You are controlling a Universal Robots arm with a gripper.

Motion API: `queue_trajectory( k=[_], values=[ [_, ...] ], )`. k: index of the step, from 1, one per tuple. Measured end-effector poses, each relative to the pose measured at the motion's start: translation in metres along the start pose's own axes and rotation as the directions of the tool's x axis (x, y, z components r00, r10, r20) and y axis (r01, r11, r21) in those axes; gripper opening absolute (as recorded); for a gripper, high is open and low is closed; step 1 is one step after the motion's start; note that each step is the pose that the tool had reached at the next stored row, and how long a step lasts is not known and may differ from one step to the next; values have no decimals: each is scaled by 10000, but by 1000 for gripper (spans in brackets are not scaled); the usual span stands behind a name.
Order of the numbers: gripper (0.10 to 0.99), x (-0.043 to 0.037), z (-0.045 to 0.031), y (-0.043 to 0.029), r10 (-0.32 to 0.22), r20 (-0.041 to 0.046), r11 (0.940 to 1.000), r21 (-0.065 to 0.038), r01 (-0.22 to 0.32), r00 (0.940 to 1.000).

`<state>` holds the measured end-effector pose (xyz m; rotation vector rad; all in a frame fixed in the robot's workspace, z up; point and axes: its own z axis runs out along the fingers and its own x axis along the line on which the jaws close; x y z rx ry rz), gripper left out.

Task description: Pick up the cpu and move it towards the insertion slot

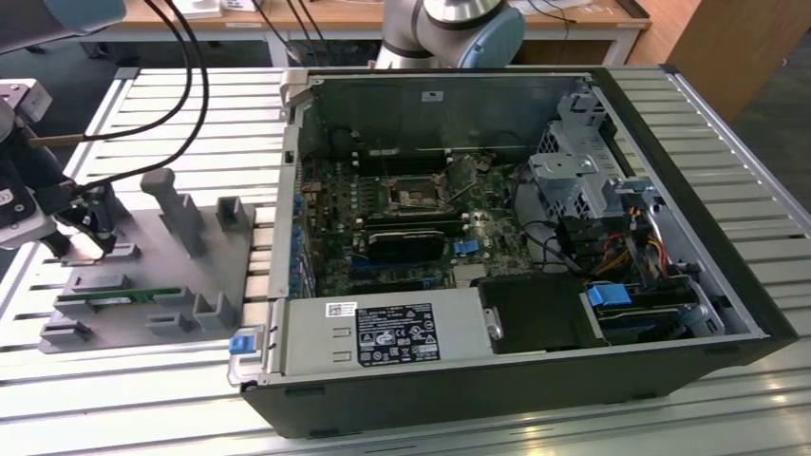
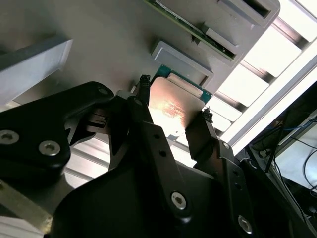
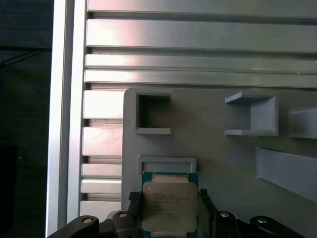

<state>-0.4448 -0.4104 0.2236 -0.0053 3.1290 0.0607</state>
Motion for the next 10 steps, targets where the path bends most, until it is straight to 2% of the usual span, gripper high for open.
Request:
queue_trajectory(
  k=[10],
  values=[
    [537,0,-25,1,0,-1,10000,0,0,10000]
  ],
)
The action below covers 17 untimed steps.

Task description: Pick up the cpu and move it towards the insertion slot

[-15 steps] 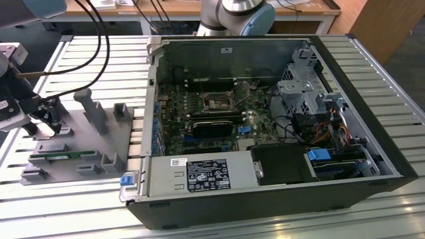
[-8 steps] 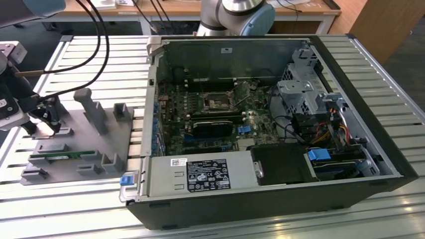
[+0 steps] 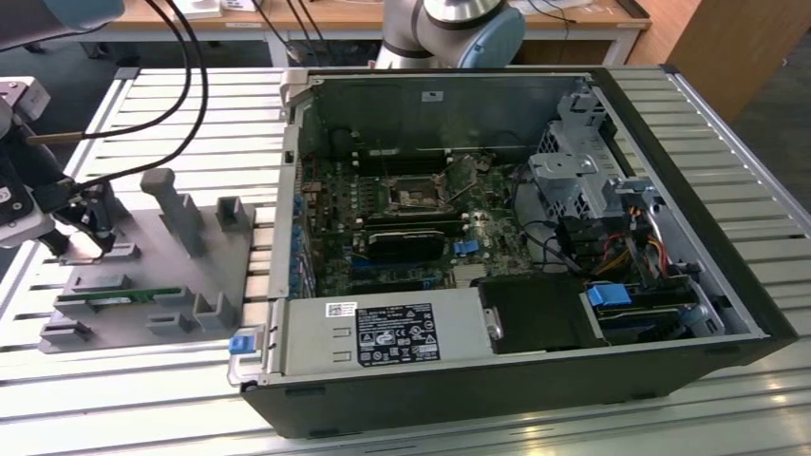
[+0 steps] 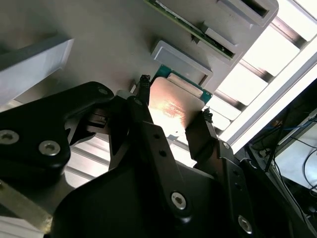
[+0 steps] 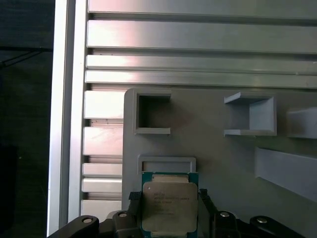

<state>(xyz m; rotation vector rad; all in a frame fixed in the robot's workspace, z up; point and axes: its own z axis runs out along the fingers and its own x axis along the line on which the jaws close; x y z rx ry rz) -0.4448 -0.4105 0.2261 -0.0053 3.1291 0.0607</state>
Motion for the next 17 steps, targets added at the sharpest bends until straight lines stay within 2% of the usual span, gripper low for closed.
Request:
queue_trajectory(
  k=[17],
  values=[
    [537,-1,-62,2,0,0,10000,-1,0,10000]
  ],
)
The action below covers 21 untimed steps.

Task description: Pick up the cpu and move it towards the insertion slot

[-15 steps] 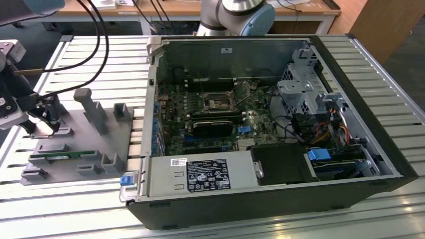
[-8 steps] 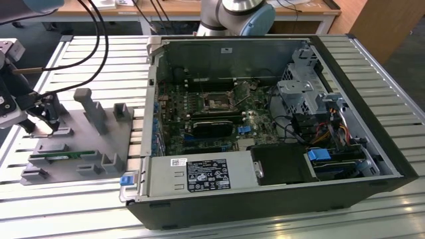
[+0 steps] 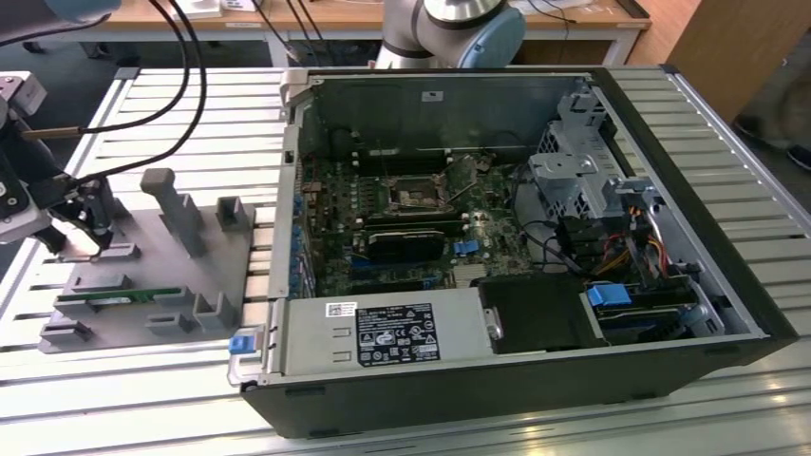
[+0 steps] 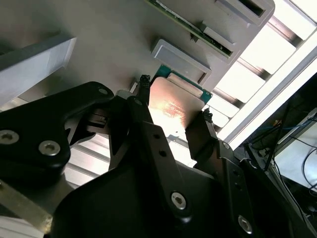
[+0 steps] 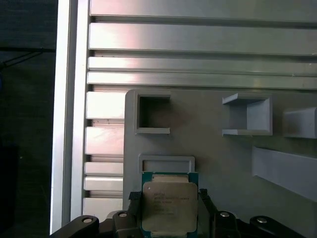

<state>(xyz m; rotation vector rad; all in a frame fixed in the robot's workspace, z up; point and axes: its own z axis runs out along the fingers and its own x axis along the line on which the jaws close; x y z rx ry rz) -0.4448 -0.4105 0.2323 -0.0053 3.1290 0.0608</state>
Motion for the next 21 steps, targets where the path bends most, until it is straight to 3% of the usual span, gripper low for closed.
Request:
queue_trajectory(
  k=[21],
  values=[
    [537,-1,-85,4,0,1,10000,-1,0,10000]
  ],
)
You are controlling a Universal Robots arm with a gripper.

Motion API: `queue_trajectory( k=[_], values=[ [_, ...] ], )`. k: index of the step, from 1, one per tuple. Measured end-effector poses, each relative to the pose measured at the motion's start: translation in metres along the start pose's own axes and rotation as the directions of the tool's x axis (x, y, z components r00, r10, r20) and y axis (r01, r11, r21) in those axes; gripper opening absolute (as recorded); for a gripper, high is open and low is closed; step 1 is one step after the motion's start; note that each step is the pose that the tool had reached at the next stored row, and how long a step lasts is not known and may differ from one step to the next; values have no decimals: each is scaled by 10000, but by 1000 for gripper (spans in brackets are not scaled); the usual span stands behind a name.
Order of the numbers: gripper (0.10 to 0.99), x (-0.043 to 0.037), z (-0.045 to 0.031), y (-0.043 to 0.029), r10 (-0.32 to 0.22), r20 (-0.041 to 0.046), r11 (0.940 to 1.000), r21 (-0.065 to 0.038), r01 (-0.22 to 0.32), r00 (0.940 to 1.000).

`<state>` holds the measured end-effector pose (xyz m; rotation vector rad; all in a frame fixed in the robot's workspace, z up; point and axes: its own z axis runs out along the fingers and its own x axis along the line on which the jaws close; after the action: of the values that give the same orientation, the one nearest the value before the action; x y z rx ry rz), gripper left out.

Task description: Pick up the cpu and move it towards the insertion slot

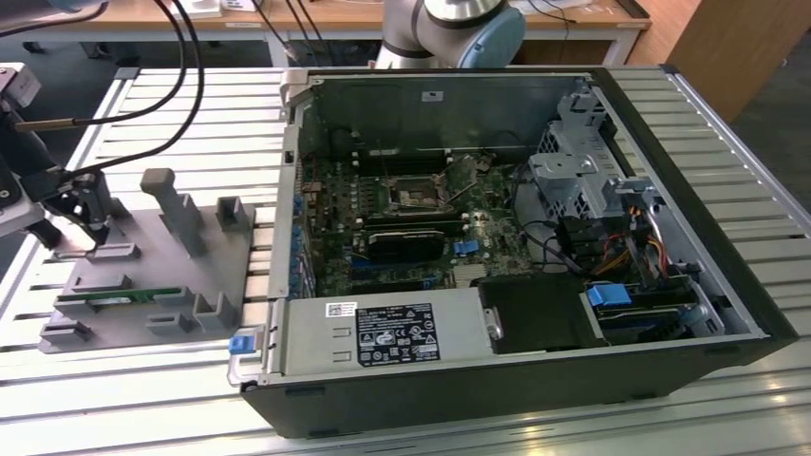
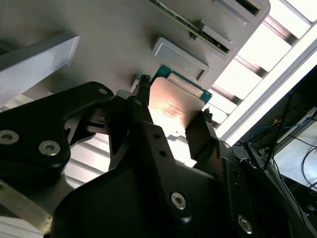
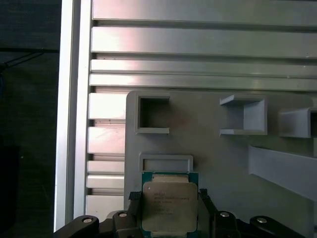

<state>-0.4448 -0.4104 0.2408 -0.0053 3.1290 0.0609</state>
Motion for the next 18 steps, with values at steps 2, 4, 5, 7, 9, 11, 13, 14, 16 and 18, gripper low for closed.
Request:
queue_trajectory(
  k=[2,4,5,7,9,11,13,14,16,18],
  values=[
    [537,0,-8,0,0,1,10000,0,0,10000],
    [537,0,-17,1,0,1,10000,0,0,10000],
    [537,0,-21,1,0,1,10000,-1,0,10000],
    [537,0,-31,1,0,0,10000,0,0,10000],
    [537,-1,-38,1,0,1,10000,0,0,10000],
    [537,-1,-50,2,0,-1,10000,1,0,10000],
    [537,-1,-58,2,0,1,10000,0,0,10000],
    [537,-1,-62,2,0,1,10000,-1,0,10000],
    [537,-1,-70,3,0,1,10000,0,0,10000],
    [537,-1,-79,3,0,0,10000,0,0,10000]
  ],
)
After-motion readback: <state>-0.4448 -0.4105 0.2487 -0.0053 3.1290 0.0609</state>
